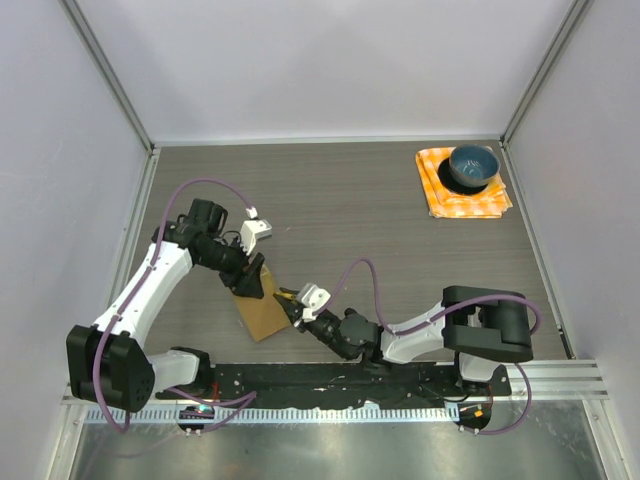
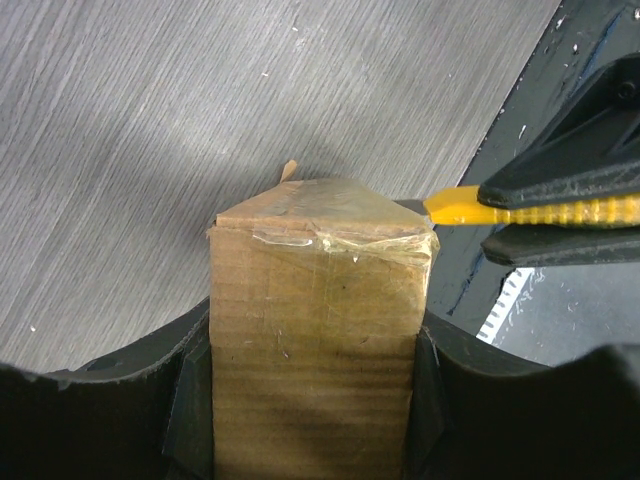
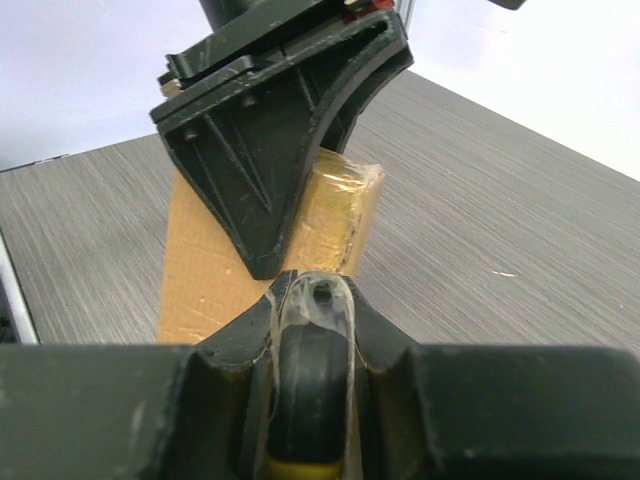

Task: Unpack the express box
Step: Cut the express box at the center of the board.

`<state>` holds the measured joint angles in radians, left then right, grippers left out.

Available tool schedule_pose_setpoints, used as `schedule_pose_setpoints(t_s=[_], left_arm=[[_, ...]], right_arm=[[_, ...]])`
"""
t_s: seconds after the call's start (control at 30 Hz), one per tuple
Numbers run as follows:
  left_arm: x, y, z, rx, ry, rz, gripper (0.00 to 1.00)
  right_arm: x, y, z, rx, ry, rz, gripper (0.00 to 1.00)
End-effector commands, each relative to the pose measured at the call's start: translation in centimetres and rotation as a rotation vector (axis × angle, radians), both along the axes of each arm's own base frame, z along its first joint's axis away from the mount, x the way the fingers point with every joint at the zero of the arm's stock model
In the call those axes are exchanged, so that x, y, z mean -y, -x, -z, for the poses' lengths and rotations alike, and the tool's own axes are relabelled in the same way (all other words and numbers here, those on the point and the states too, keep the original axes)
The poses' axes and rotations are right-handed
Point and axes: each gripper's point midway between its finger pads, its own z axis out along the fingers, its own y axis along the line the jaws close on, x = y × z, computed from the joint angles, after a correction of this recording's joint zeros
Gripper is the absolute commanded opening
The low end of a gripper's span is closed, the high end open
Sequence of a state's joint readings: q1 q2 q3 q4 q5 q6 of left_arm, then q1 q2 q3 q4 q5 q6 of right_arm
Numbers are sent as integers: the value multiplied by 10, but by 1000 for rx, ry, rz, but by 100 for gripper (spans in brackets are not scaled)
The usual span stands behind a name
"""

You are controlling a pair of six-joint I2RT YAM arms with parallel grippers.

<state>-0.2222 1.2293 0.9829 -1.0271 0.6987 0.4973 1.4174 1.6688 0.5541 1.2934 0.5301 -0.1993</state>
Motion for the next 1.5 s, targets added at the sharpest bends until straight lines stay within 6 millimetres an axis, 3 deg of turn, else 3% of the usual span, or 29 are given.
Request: schedule_pose_setpoints(t_s=[0.0,0.67,1.17,1.47], left_arm=[[-2,-5,-2,45,-9,-10,38],[1,5,-9,32,21,21,39],[1,0,-7,43,15,7,40],[1,0,-9,47,19,2,40]], right_arm=[[14,12,-88,35,-380,-15,1],[12,-5,-78,49,-349,33,1],[12,6,-80,2,-394,-16,1],[4,2,-77,7,-388,9,1]])
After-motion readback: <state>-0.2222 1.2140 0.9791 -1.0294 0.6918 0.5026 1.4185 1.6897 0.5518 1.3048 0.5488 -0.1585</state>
